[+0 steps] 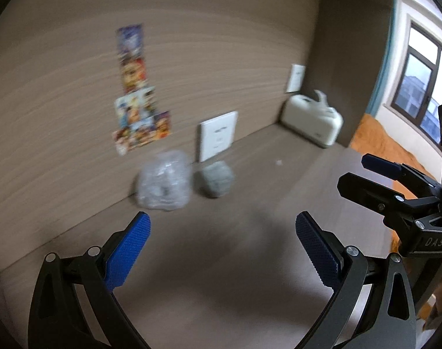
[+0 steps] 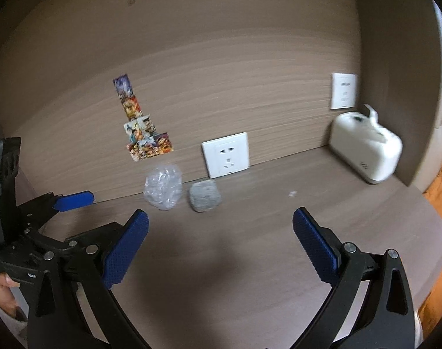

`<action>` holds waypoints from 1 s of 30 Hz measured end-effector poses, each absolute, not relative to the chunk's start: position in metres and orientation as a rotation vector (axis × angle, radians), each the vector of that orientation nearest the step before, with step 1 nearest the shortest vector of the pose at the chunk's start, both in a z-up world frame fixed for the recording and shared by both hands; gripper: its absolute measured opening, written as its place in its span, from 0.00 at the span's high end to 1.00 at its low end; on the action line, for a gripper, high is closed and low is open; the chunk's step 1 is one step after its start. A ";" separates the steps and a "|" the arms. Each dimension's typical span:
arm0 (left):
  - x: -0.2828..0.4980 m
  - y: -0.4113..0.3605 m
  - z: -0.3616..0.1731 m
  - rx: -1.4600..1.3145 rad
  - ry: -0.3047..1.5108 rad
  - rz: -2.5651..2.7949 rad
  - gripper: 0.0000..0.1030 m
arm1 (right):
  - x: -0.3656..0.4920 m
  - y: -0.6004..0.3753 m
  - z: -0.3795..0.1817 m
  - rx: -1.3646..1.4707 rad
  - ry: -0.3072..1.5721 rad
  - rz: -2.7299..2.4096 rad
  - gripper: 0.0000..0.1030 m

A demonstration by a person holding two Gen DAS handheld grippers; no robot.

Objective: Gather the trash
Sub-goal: 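Move both open tools back to the last items on the desk, then grasp the clear plastic bag with left tool while right tool grasps grey cloth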

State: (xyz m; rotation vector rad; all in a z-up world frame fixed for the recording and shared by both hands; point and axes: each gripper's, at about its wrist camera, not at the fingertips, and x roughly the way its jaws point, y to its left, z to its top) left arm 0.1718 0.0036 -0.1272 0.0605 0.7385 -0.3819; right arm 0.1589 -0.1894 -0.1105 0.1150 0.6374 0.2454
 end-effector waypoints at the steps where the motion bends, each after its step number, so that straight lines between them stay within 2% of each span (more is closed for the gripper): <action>1: 0.177 0.012 -0.131 0.057 0.737 -0.365 0.05 | 0.163 -0.185 -0.113 0.111 0.639 0.246 0.04; 17: 0.275 0.058 -0.197 0.024 0.788 -0.298 0.06 | 0.266 -0.133 -0.187 0.024 0.774 0.155 0.04; 25: 0.304 0.057 -0.221 -0.035 0.865 -0.287 0.19 | 0.300 -0.137 -0.213 0.087 0.861 0.201 0.04; 26: 0.307 0.055 -0.223 -0.051 0.873 -0.302 0.23 | 0.303 -0.137 -0.214 0.096 0.864 0.212 0.06; 28: 0.311 0.051 -0.226 -0.073 0.884 -0.329 0.29 | 0.307 -0.139 -0.218 0.110 0.878 0.240 0.23; 29: 0.312 0.048 -0.227 -0.078 0.882 -0.344 0.36 | 0.311 -0.136 -0.221 0.108 0.897 0.259 0.28; 30: 0.314 0.044 -0.229 -0.084 0.882 -0.365 0.47 | 0.312 -0.133 -0.223 0.099 0.894 0.275 0.39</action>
